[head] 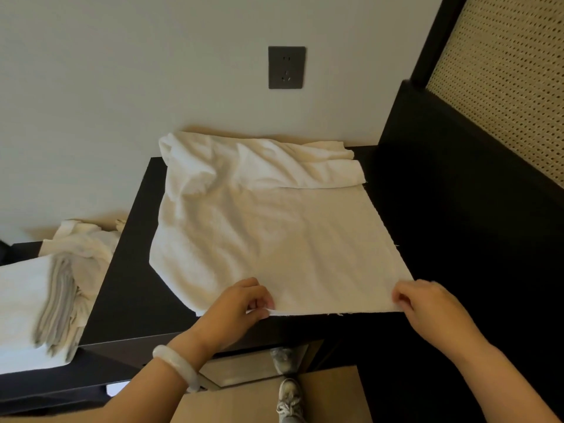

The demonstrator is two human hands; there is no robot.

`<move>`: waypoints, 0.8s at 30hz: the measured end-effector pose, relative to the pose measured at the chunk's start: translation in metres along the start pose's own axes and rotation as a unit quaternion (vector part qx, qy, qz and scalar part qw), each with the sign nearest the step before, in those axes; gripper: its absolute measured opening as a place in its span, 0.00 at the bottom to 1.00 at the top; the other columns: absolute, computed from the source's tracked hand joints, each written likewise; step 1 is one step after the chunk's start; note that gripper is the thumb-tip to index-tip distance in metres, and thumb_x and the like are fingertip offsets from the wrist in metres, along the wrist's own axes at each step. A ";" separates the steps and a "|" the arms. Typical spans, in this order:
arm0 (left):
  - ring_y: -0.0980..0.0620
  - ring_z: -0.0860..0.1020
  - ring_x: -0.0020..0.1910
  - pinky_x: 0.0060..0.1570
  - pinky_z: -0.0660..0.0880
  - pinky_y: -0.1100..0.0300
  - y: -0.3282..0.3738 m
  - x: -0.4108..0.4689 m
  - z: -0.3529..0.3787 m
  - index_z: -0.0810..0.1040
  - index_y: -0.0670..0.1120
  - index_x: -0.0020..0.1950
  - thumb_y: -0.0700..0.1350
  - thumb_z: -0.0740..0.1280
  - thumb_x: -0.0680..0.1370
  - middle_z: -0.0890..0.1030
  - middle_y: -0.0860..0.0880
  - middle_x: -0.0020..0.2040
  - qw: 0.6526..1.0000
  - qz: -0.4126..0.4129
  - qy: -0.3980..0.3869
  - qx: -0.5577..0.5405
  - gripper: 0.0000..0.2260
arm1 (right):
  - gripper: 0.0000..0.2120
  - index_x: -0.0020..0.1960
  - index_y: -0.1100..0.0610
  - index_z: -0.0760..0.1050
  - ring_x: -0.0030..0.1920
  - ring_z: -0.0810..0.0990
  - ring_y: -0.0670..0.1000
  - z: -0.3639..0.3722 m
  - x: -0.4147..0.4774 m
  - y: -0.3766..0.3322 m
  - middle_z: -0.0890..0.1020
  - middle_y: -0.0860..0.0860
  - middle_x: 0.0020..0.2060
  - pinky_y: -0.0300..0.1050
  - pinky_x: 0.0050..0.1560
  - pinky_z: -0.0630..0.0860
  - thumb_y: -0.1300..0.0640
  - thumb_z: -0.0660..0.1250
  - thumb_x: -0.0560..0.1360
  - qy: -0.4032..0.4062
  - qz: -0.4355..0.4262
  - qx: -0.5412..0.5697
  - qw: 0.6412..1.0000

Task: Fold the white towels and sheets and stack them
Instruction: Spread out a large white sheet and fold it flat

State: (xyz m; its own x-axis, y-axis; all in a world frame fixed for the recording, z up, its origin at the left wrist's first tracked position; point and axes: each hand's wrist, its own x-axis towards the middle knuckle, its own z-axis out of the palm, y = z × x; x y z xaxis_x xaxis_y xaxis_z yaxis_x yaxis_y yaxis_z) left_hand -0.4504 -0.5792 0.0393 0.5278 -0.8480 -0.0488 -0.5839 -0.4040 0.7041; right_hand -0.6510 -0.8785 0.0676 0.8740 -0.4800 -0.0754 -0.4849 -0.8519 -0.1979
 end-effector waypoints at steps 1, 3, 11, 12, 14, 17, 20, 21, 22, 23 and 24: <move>0.60 0.73 0.43 0.46 0.71 0.69 0.002 0.001 -0.001 0.80 0.56 0.47 0.41 0.71 0.77 0.74 0.56 0.46 1.000 -0.002 -0.007 -0.002 0.08 | 0.10 0.46 0.47 0.77 0.46 0.75 0.46 -0.003 0.010 -0.012 0.74 0.40 0.42 0.42 0.46 0.73 0.61 0.64 0.79 0.031 0.005 0.032 0.999; 0.62 0.73 0.46 0.51 0.72 0.67 0.006 0.000 -0.004 0.80 0.56 0.49 0.46 0.70 0.78 0.74 0.57 0.49 1.000 0.000 -0.020 0.001 0.05 | 0.10 0.55 0.53 0.80 0.55 0.76 0.50 -0.001 0.038 -0.046 0.79 0.47 0.51 0.42 0.54 0.71 0.63 0.63 0.79 0.091 -0.001 0.126 0.988; 0.48 0.40 0.79 0.74 0.36 0.49 -0.020 -0.011 -0.026 0.51 0.56 0.80 0.58 0.54 0.82 0.45 0.51 0.81 0.934 -0.158 0.121 0.297 0.27 | 0.28 0.81 0.50 0.45 0.80 0.41 0.51 0.061 0.123 -0.145 0.45 0.50 0.81 0.53 0.78 0.38 0.44 0.47 0.84 -0.039 -0.089 0.034 0.995; 0.48 0.36 0.79 0.74 0.34 0.47 -0.027 -0.012 -0.031 0.47 0.57 0.80 0.60 0.51 0.82 0.40 0.52 0.81 0.927 -0.185 0.104 0.310 0.28 | 0.29 0.81 0.48 0.42 0.79 0.40 0.50 0.069 0.124 -0.140 0.43 0.49 0.80 0.54 0.78 0.36 0.42 0.44 0.84 -0.040 -0.087 0.009 0.995; 0.48 0.33 0.78 0.74 0.34 0.44 -0.036 -0.011 -0.037 0.43 0.59 0.80 0.62 0.48 0.82 0.36 0.53 0.80 0.921 -0.201 0.086 0.323 0.29 | 0.29 0.81 0.46 0.40 0.79 0.38 0.48 0.076 0.124 -0.122 0.41 0.47 0.80 0.52 0.77 0.35 0.41 0.40 0.83 -0.024 -0.086 -0.007 0.996; 0.48 0.32 0.78 0.74 0.35 0.44 -0.039 -0.007 -0.035 0.44 0.60 0.80 0.63 0.46 0.81 0.36 0.55 0.80 0.931 -0.171 0.083 0.310 0.28 | 0.28 0.81 0.45 0.41 0.79 0.40 0.46 0.069 0.124 -0.085 0.42 0.45 0.80 0.51 0.78 0.36 0.41 0.41 0.83 -0.004 -0.058 -0.031 0.998; 0.51 0.38 0.79 0.76 0.41 0.48 -0.036 -0.001 -0.030 0.46 0.61 0.80 0.58 0.49 0.83 0.39 0.56 0.80 0.957 -0.145 0.096 0.232 0.25 | 0.27 0.81 0.45 0.43 0.79 0.42 0.45 0.053 0.115 -0.042 0.44 0.44 0.80 0.51 0.78 0.39 0.43 0.44 0.83 -0.013 -0.028 -0.056 0.998; 0.51 0.43 0.79 0.76 0.46 0.50 -0.036 0.000 -0.030 0.49 0.59 0.80 0.54 0.52 0.84 0.43 0.55 0.81 0.962 -0.154 0.120 0.192 0.25 | 0.27 0.81 0.46 0.44 0.79 0.43 0.46 0.047 0.112 -0.034 0.45 0.45 0.80 0.51 0.78 0.40 0.43 0.45 0.83 -0.022 -0.016 -0.053 0.998; 0.50 0.49 0.79 0.76 0.50 0.51 -0.037 0.000 -0.031 0.52 0.55 0.80 0.49 0.56 0.84 0.48 0.53 0.81 0.959 -0.180 0.153 0.154 0.25 | 0.27 0.81 0.47 0.47 0.79 0.44 0.47 0.043 0.111 -0.031 0.47 0.46 0.80 0.52 0.78 0.40 0.44 0.46 0.84 -0.026 -0.004 -0.049 0.998; 0.49 0.53 0.79 0.75 0.53 0.51 -0.040 -0.001 -0.033 0.54 0.52 0.80 0.46 0.59 0.83 0.52 0.51 0.81 0.949 -0.222 0.185 0.124 0.26 | 0.27 0.81 0.50 0.51 0.80 0.46 0.49 0.039 0.112 -0.036 0.50 0.49 0.80 0.52 0.78 0.41 0.46 0.49 0.84 -0.016 0.000 -0.041 0.999; 0.49 0.54 0.79 0.75 0.53 0.52 -0.044 -0.003 -0.036 0.55 0.49 0.80 0.43 0.62 0.82 0.54 0.50 0.80 0.936 -0.269 0.202 0.107 0.28 | 0.26 0.80 0.54 0.56 0.80 0.49 0.51 0.039 0.114 -0.047 0.53 0.52 0.80 0.52 0.78 0.42 0.48 0.51 0.84 0.008 -0.011 -0.023 1.000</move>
State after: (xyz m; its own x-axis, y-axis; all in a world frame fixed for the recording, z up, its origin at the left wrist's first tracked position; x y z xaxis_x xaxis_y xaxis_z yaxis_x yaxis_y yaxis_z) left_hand -0.4039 -0.5469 0.0342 0.9456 -0.3208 -0.0535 -0.2539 -0.8311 0.4948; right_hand -0.5274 -0.8849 0.0305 0.8840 -0.4641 -0.0565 -0.4670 -0.8708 -0.1533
